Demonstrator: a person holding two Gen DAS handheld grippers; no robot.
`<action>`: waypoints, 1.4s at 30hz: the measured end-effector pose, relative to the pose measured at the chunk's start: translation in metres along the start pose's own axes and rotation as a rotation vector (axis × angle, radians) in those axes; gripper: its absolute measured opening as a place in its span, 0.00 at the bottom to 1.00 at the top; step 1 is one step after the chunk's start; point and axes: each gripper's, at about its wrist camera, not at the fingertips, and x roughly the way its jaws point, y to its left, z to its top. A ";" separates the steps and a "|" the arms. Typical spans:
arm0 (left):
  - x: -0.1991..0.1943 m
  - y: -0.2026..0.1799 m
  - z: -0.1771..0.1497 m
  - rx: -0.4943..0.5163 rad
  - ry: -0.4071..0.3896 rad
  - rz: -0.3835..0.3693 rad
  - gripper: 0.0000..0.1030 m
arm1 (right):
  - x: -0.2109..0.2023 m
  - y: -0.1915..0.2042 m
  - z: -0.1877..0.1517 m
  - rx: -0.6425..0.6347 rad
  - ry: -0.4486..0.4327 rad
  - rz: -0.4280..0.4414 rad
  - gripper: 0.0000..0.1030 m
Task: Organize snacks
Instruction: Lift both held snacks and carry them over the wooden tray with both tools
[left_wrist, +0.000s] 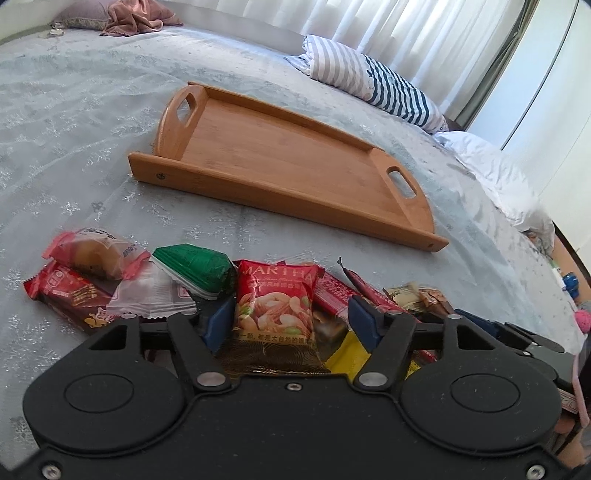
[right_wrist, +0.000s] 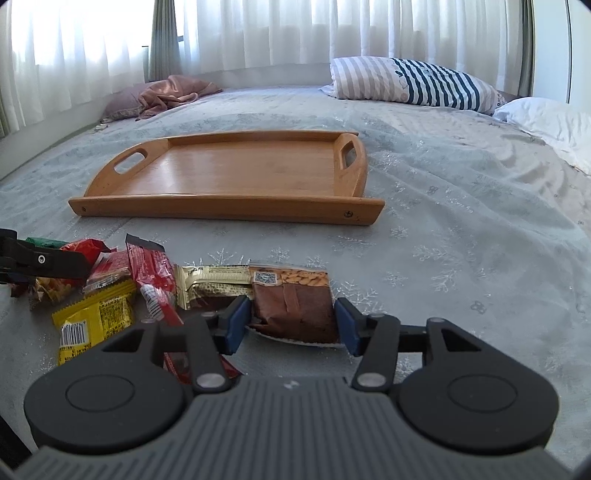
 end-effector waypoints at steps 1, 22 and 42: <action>0.001 0.000 0.000 0.001 0.000 0.009 0.50 | 0.001 0.000 0.000 0.004 0.000 0.001 0.66; -0.026 -0.042 0.013 0.162 -0.110 0.122 0.38 | -0.009 0.005 0.014 0.017 -0.028 -0.061 0.31; -0.011 -0.046 0.016 0.148 -0.065 0.095 0.38 | 0.005 -0.023 0.004 0.171 -0.015 0.094 0.73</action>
